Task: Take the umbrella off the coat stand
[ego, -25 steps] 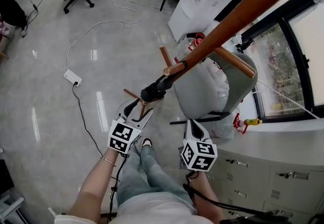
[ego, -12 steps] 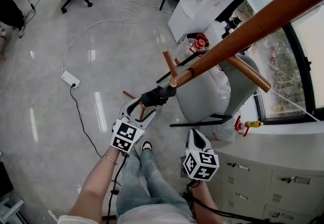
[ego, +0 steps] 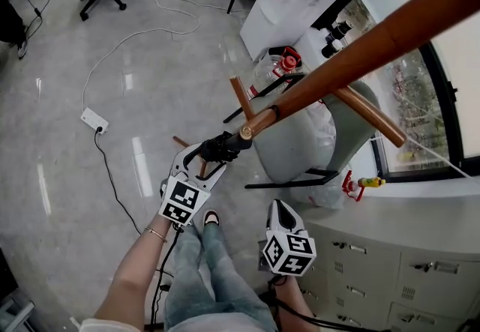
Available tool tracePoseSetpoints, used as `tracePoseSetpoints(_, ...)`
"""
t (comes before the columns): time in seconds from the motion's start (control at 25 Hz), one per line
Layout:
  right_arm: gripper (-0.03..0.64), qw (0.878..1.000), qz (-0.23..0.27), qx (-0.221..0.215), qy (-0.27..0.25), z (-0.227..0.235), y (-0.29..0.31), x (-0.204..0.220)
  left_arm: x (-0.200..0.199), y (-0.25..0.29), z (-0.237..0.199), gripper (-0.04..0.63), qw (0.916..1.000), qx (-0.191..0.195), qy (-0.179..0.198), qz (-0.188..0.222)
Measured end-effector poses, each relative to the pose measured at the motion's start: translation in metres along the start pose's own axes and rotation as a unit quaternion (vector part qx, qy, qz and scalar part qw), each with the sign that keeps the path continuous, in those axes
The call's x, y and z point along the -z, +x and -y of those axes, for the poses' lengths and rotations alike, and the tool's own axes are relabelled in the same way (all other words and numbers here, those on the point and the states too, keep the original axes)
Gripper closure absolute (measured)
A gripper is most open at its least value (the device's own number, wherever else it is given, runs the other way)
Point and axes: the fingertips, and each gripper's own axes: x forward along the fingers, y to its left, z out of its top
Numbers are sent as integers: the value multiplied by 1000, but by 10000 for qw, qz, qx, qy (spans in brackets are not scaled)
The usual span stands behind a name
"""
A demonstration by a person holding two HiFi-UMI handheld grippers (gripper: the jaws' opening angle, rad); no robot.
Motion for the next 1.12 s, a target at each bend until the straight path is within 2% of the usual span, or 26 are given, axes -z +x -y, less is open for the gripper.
tracePoseSetpoints(0.28, 612, 9997, -47, -15, 234, -1, 2, 13, 3, 13, -1, 313, 9996, 152, 231, -33)
tracePoseSetpoints(0.76, 612, 9992, -42, -28, 391, 4, 8, 28, -2, 30, -5, 304, 9994, 153, 278, 163)
tracePoseSetpoints(1.12, 612, 9990, -142, -104, 418, 4, 15, 39, -5, 40, -7, 302, 9979, 424, 393, 303)
